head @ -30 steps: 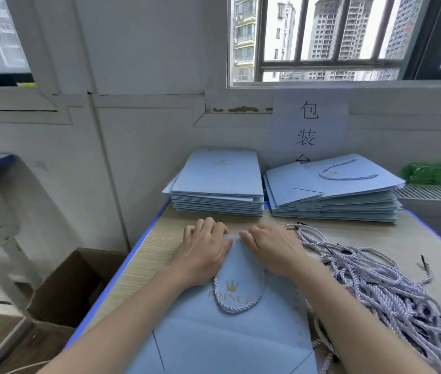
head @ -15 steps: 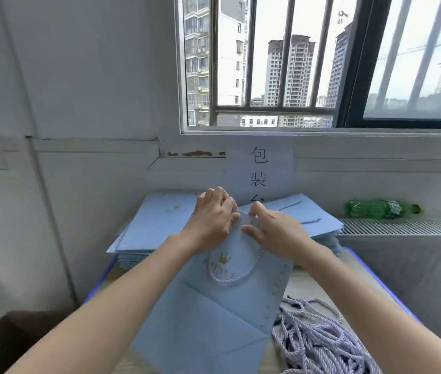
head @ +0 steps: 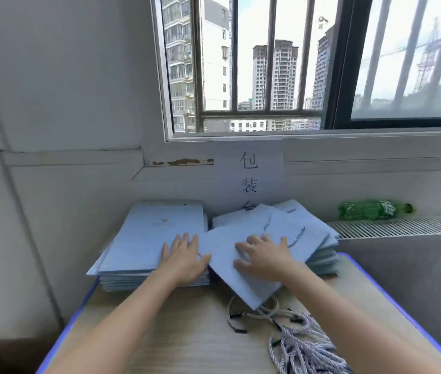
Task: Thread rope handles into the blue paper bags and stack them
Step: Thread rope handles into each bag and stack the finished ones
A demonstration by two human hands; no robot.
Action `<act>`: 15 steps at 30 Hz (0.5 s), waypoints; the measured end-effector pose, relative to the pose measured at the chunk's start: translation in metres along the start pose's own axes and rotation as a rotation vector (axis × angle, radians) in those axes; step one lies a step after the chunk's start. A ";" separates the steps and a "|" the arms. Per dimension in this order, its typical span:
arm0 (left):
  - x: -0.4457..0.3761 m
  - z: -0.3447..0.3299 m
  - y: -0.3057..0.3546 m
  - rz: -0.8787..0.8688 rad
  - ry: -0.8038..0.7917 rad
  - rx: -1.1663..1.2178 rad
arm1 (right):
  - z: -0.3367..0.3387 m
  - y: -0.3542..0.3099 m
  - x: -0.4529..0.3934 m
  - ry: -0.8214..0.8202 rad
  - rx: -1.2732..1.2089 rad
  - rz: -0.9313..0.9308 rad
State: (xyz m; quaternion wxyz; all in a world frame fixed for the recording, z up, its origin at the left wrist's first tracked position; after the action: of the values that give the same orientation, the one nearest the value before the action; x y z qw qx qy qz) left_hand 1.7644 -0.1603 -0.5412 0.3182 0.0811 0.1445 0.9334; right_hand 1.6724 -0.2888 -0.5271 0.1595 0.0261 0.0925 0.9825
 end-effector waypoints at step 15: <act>0.031 0.042 -0.001 -0.027 0.455 -0.119 | 0.000 -0.001 -0.011 0.046 0.027 -0.122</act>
State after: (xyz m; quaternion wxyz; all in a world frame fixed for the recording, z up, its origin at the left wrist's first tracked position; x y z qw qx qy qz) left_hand 1.7511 -0.1307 -0.4998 0.2944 -0.1520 0.1584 0.9301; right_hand 1.6833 -0.2919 -0.5276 0.2166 -0.0003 0.1109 0.9699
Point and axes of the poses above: each hand's wrist, its own x-axis away from the middle knuckle, its own z-axis out of the back of the hand, y = z × x, the point moved 10 cm from there along -x, towards the middle knuckle, and after that the axes turned 10 degrees about x, right-handed, at the moved point
